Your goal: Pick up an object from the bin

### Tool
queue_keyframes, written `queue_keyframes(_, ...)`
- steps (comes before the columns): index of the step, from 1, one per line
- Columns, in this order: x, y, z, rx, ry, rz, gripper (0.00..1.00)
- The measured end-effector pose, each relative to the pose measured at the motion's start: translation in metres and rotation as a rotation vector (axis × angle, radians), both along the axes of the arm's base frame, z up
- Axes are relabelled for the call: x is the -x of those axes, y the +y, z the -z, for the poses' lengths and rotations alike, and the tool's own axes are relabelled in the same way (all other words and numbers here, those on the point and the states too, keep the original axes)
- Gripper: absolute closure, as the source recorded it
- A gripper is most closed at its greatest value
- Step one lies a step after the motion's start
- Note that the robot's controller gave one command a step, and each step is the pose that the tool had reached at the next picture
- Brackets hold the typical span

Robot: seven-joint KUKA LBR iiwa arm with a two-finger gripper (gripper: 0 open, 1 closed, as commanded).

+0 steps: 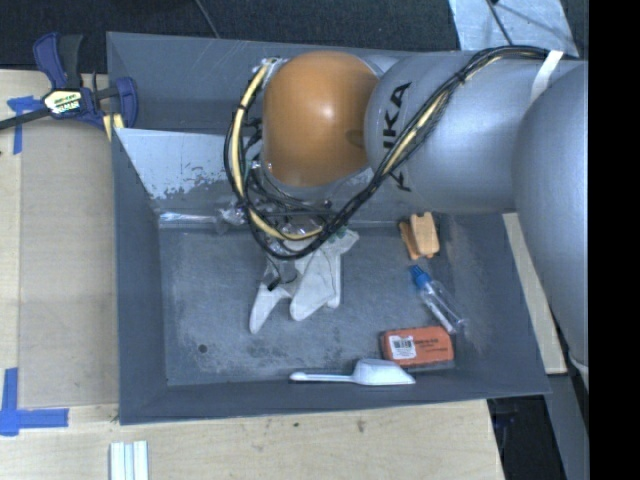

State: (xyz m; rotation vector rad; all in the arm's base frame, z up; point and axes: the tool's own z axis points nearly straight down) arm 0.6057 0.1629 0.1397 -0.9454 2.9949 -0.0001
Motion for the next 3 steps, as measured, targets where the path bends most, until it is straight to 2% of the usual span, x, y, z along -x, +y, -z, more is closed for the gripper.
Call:
queue_keyframes(1, -0.001, -0.022, 0.05, 0.0, -0.003, -0.346, 0.0)
queue_keyframes(2, -0.019, -0.052, 0.068, -0.001, -0.003, -0.447, 1.0)
queue_keyframes(3, -0.019, -0.051, 0.068, -0.001, -0.003, -0.447, 1.0)
